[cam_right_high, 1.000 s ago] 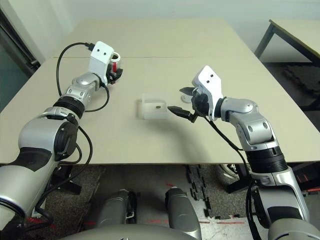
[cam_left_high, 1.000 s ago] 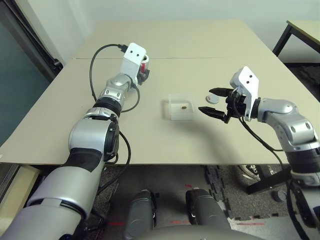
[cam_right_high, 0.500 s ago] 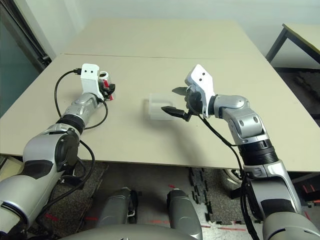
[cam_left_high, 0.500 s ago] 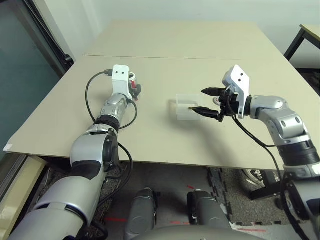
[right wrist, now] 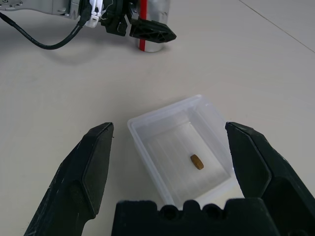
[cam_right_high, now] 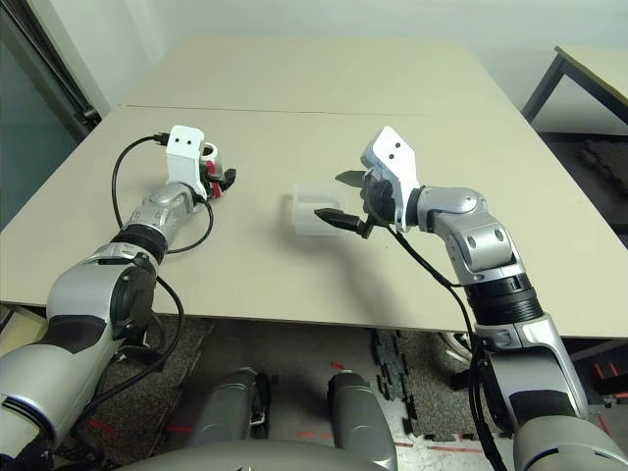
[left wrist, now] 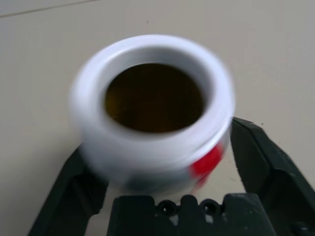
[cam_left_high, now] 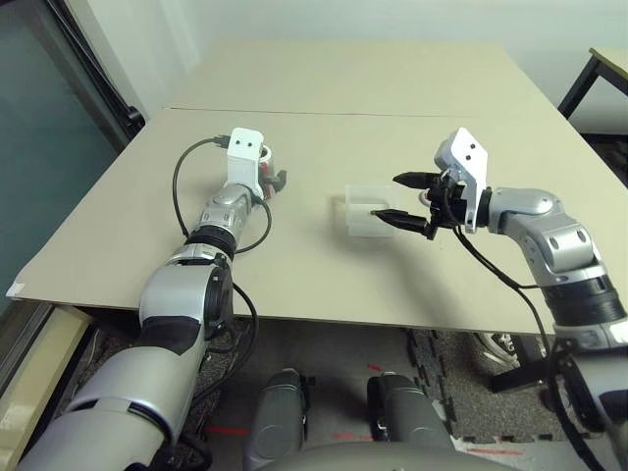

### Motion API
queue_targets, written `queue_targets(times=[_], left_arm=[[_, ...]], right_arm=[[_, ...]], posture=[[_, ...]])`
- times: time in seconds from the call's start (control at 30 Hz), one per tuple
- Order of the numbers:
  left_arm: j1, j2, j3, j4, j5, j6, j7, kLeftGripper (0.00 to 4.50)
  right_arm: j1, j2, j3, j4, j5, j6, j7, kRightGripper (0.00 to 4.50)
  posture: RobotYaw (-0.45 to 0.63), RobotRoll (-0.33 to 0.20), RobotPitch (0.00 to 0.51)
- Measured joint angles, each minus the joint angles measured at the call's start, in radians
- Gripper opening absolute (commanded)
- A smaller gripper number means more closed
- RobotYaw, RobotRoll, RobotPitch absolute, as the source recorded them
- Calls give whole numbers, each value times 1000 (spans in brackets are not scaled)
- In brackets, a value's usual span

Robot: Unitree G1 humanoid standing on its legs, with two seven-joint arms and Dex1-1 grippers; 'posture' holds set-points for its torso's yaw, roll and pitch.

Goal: Pour the medicine from the bottle into the box.

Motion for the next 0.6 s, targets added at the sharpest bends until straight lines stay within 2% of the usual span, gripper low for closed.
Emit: queue_targets(times=[0.6], left_arm=[[56, 20, -7, -20, 3, -80, 37, 4475]], right_arm=[[2, 14, 0, -11, 2, 10, -6, 4500]], posture=[[-2, 0, 89]])
